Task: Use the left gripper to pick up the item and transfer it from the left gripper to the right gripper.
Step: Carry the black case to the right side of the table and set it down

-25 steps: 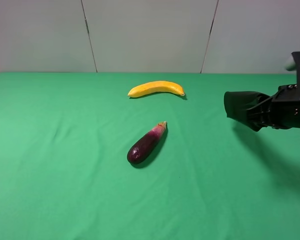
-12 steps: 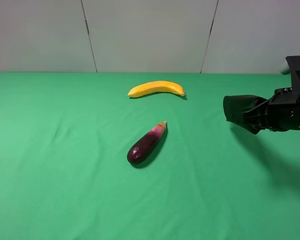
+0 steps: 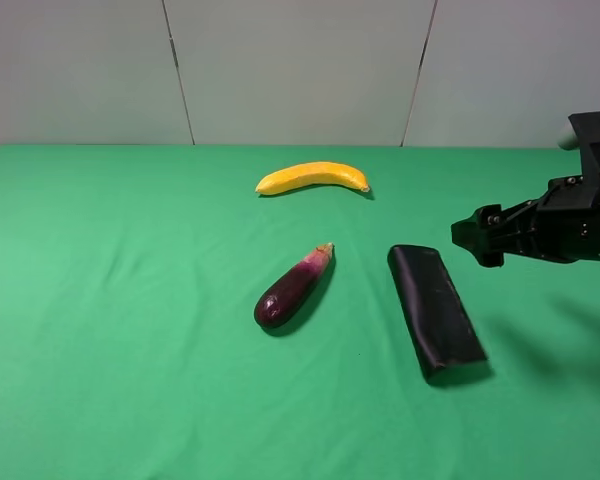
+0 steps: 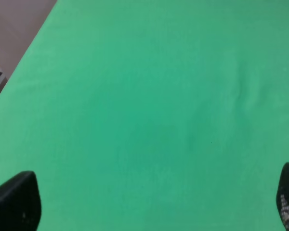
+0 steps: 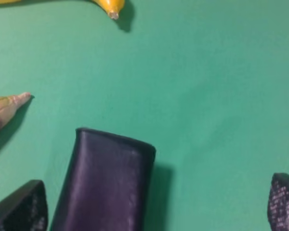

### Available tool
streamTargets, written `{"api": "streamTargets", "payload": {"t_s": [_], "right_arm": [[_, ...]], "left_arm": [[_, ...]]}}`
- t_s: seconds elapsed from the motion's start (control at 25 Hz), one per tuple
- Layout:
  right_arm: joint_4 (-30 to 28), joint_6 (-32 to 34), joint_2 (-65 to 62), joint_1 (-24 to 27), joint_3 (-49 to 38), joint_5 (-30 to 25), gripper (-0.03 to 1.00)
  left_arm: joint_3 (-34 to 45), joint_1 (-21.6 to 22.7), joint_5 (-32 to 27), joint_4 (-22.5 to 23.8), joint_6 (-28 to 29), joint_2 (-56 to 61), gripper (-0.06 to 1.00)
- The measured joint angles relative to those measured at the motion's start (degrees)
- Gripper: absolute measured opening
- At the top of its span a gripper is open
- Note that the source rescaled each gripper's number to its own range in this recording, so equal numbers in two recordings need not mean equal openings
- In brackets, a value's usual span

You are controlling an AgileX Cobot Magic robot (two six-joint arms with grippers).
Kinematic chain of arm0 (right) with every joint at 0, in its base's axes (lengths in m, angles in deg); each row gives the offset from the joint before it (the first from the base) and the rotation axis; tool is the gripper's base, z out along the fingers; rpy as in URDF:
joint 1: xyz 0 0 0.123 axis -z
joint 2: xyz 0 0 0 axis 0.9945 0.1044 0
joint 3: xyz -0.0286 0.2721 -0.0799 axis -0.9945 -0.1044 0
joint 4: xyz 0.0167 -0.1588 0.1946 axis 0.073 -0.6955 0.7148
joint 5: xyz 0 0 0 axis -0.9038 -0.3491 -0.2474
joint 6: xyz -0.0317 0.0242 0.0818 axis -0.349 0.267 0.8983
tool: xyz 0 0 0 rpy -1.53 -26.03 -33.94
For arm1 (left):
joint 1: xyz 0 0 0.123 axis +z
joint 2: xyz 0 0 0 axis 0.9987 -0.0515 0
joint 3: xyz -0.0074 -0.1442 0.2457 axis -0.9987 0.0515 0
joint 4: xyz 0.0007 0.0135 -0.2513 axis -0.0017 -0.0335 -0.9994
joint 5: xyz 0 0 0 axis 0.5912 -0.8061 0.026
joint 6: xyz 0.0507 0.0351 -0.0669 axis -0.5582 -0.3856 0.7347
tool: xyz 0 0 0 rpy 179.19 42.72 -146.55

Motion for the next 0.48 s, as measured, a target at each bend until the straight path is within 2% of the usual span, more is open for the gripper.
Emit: {"api": "streamTargets", "payload": {"t_s": [0.48], "right_arm": [[0.0, 0.0, 0.0, 0.0, 0.0, -1.4, 1.0]], "left_arm": [[0.0, 0.0, 0.0, 0.0, 0.0, 0.0, 0.96]]}}
